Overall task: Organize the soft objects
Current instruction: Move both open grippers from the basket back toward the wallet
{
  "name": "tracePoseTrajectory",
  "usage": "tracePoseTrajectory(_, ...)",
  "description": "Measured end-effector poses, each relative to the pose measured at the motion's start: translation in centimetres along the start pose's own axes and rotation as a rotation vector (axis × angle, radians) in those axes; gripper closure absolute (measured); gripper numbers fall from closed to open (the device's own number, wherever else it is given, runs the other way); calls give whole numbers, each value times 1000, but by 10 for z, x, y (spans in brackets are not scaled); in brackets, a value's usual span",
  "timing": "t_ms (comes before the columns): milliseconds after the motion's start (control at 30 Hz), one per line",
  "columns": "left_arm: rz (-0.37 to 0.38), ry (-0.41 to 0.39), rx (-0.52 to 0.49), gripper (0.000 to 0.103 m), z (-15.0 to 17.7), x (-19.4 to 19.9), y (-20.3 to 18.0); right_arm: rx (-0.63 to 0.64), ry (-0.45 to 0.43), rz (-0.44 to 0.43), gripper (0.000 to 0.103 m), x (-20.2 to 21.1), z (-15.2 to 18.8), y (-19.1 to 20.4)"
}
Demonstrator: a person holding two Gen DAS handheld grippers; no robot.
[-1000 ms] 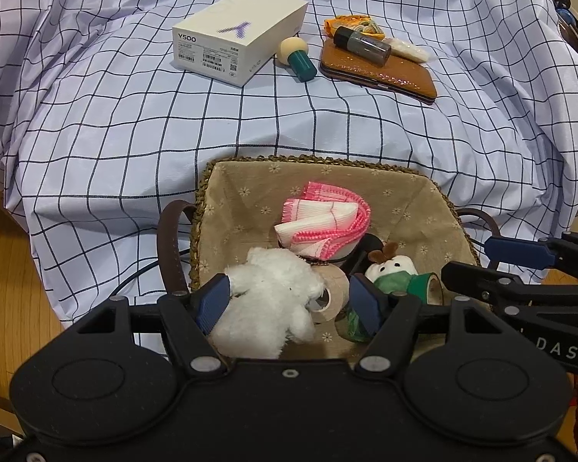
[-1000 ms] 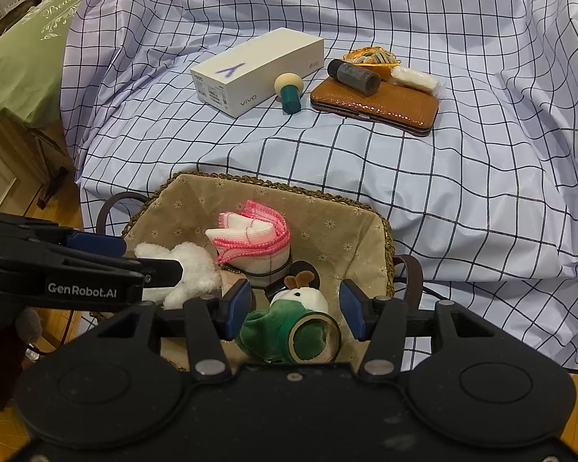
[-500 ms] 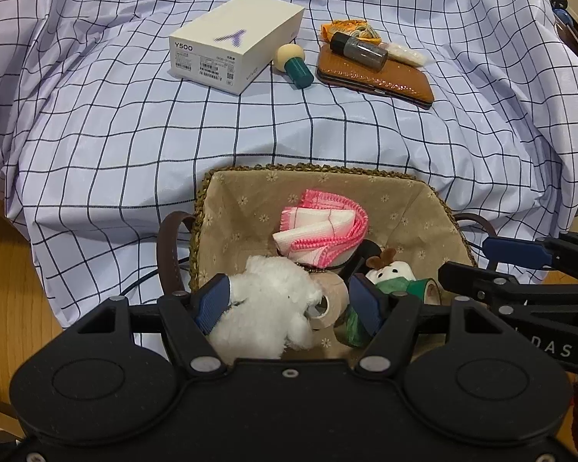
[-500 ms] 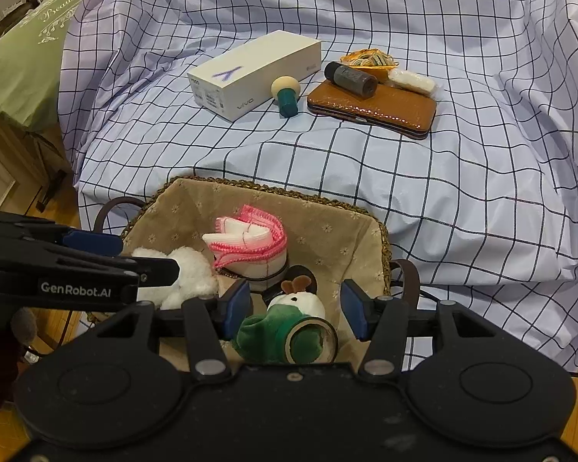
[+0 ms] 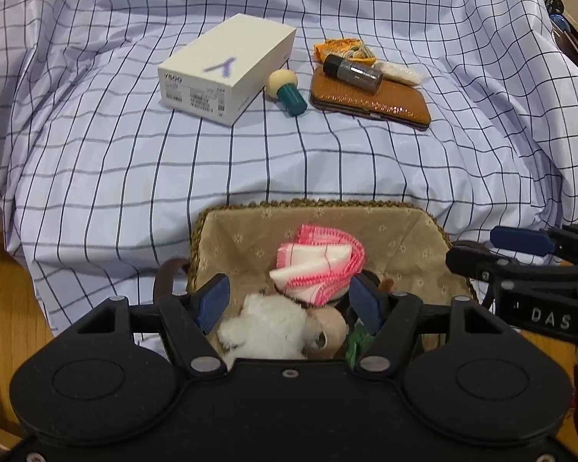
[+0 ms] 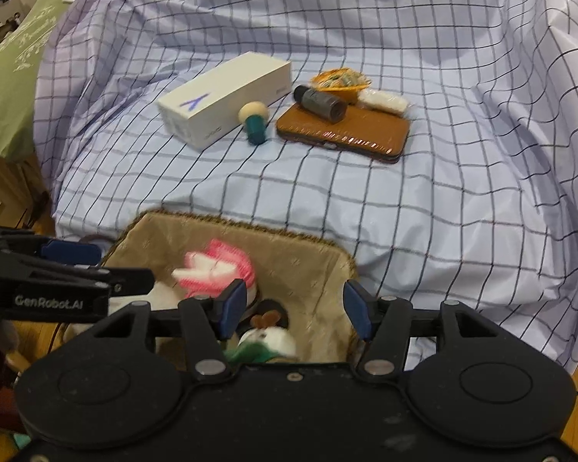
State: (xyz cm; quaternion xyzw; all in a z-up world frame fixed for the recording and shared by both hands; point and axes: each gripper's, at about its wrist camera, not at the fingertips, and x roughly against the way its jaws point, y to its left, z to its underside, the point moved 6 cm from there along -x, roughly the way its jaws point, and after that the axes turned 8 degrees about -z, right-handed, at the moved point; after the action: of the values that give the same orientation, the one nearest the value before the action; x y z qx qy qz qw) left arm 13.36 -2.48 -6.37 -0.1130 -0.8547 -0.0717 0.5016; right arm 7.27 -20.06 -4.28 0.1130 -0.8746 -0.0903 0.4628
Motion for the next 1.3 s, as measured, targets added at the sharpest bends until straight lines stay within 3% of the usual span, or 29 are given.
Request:
tracePoseTrajectory(433, 4, -57, -24, 38, -43, -11, -10, -49, -110, 114, 44, -17, -58, -41)
tracePoseTrajectory(867, 19, -51, -1, 38, -80, -38, -13, -54, -223, 306, 36, -59, -129, -79)
tracePoseTrajectory(1300, 35, -4, 0, 38, -94, -67, -12, -85, -232, 322, 24, -109, -168, -97)
